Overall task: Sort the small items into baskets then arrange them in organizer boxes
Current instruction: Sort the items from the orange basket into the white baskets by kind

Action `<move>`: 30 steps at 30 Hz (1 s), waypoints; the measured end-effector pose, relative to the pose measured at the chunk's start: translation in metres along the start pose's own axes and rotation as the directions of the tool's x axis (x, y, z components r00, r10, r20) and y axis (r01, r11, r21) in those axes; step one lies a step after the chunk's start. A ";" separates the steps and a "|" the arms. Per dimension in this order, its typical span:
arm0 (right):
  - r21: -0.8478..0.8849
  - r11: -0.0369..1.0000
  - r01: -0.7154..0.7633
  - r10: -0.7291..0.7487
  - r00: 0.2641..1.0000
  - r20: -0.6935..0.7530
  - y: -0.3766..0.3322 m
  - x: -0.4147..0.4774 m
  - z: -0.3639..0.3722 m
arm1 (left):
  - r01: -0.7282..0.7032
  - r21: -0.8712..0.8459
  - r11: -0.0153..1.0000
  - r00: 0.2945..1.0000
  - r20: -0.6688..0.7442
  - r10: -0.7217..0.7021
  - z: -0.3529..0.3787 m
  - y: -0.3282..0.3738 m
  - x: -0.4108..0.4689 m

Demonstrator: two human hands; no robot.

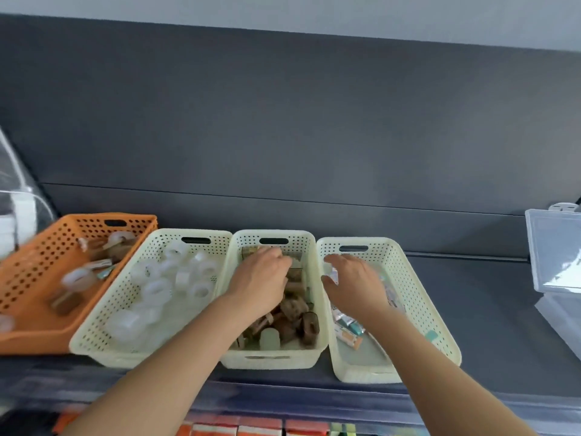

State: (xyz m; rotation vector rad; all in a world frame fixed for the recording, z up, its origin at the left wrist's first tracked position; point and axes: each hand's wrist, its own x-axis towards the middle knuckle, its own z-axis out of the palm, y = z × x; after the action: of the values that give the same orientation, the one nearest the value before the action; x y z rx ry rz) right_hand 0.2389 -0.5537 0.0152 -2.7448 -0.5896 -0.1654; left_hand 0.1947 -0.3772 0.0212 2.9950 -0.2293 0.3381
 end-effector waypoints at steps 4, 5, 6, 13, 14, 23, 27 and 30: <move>0.078 0.988 0.135 -0.134 0.991 -0.020 -0.065 0.017 0.010 | 0.139 0.101 0.985 0.990 -0.018 -0.138 -0.024 -0.058 -0.031; 0.096 0.980 0.173 -0.172 0.985 -0.017 -0.083 0.021 0.015 | 0.170 0.121 0.978 0.985 -0.016 -0.169 -0.030 -0.073 -0.040; 0.109 0.972 0.210 -0.210 0.978 -0.008 -0.100 0.024 0.020 | 0.202 0.133 0.970 0.979 -0.015 -0.201 -0.036 -0.088 -0.050; 0.173 0.904 0.390 -0.408 0.909 0.085 -0.224 0.045 0.064 | 0.380 0.182 0.907 0.919 0.039 -0.393 -0.063 -0.197 -0.116; 0.174 0.897 0.406 -0.426 0.898 0.105 -0.241 0.047 0.070 | 0.389 0.186 0.902 0.912 0.059 -0.406 -0.064 -0.213 -0.124; 0.085 0.827 0.555 -0.552 0.776 0.306 -0.364 0.079 0.138 | 0.468 0.268 0.842 0.749 0.385 -0.539 -0.055 -0.341 -0.178; -0.189 0.826 0.531 -0.437 0.815 0.382 -0.391 0.091 0.163 | 0.477 0.183 0.860 0.745 0.434 -0.506 -0.040 -0.370 -0.178; -0.387 0.797 0.463 -0.272 0.848 0.455 -0.398 0.098 0.171 | 0.502 0.068 0.862 0.763 0.434 -0.479 -0.026 -0.374 -0.168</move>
State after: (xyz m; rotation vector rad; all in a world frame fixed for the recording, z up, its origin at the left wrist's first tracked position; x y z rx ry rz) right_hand 0.1692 -0.1158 -0.0122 -3.1256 -1.3802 0.1625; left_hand 0.0879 0.0160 -0.0302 2.8825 0.5077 -0.3977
